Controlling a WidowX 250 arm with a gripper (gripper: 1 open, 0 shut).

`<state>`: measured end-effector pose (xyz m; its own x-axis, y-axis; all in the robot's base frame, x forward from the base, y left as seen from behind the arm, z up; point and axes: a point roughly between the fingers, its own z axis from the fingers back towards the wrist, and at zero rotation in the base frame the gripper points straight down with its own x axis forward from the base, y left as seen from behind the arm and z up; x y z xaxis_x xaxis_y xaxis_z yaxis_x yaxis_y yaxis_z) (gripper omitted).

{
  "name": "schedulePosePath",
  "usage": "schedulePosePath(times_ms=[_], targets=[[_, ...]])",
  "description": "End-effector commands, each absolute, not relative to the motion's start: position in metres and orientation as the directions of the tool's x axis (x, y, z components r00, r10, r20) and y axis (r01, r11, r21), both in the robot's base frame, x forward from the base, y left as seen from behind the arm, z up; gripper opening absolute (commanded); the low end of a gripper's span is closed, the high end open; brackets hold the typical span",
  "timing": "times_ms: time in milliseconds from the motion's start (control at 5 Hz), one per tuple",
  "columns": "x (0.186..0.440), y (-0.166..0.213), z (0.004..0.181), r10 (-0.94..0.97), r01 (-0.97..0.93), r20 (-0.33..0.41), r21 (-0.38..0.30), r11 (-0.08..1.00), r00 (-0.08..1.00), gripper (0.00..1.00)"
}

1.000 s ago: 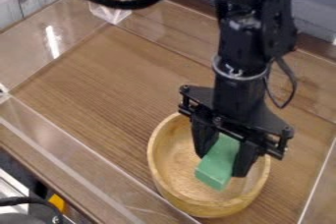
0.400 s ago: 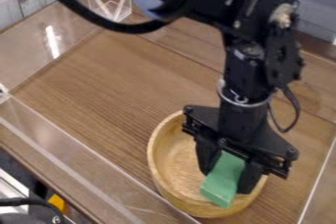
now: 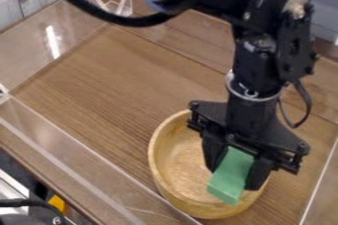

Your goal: Put the green block in the brown bowl

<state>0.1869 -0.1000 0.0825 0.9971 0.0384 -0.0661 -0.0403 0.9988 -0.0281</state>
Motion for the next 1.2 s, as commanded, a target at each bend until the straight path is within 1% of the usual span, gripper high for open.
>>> schedulePosePath(times_ms=[0, 200, 400, 800, 1000], targets=[[0.204, -0.092, 0.093, 0.042, -0.043, -0.022, -0.049, 0.998, 0.999, 0.00], [0.197, -0.081, 0.087, 0.024, -0.025, -0.027, -0.044, 0.999, 0.999, 0.00], [0.196, -0.083, 0.081, -0.015, 0.013, -0.032, -0.041, 0.999, 0.999, 1.00], [0.197, -0.084, 0.072, -0.083, 0.082, -0.034, -0.033, 0.996, 0.996, 1.00], [0.196, -0.083, 0.072, -0.040, 0.039, -0.035, -0.025, 0.999, 0.999, 1.00]])
